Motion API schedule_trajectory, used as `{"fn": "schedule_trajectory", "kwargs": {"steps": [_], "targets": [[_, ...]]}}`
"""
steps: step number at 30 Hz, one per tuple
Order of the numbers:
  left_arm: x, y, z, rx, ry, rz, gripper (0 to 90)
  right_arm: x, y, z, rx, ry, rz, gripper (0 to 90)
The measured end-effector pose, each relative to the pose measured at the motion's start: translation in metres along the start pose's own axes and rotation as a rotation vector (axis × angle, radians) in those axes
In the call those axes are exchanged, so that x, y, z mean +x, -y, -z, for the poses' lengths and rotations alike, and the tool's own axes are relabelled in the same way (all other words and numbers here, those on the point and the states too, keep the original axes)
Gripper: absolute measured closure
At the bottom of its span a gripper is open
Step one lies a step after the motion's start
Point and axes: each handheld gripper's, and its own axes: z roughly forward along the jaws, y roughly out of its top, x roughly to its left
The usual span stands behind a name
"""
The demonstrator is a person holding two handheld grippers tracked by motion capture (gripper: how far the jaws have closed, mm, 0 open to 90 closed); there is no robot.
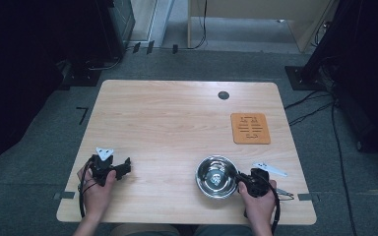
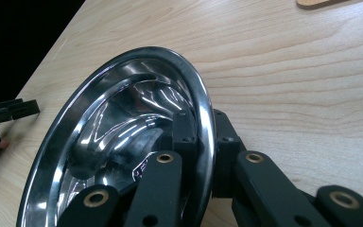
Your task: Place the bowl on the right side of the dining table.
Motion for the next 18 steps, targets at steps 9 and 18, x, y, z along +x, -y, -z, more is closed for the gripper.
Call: {"fn": "schedule_trajectory", "kwargs": {"steps": [9,18], "targets": [[0.0000,0.0000,0.0000,0.000,0.000,0.000,13.5,-0.0030,-0.0012,0.0011,-0.007,0.009,-0.007,84.9],[0.0000,0.0000,0.0000,0.000,0.000,0.000,13.5,-0.0073,-0.0032,0.0036,-0.018,0.019,-0.013,84.9]]}}
